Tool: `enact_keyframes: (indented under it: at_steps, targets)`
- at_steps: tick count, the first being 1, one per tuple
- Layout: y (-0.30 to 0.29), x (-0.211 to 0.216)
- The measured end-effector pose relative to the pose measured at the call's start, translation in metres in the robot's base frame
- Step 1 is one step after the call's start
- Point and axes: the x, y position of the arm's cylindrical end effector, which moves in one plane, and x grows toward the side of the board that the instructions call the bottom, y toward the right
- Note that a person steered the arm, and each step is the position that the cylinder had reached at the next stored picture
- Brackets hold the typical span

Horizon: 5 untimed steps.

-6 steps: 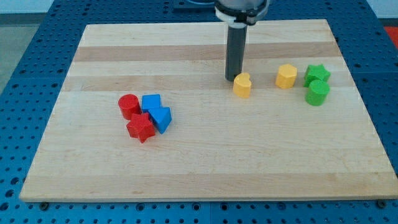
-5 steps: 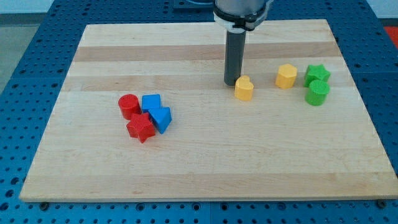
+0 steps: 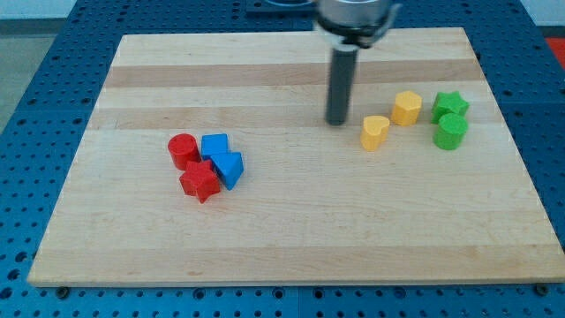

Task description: Slide the yellow heart to the left of the green circle

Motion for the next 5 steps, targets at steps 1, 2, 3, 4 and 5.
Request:
enact_keyframes:
  at_steps: [1,2,3,4,5]
  targets:
    - [-0.011,0.010]
    - [0.035,0.020]
    - [0.071,0.028]
    - [0.067,0.041]
    - [0.055,0.057]
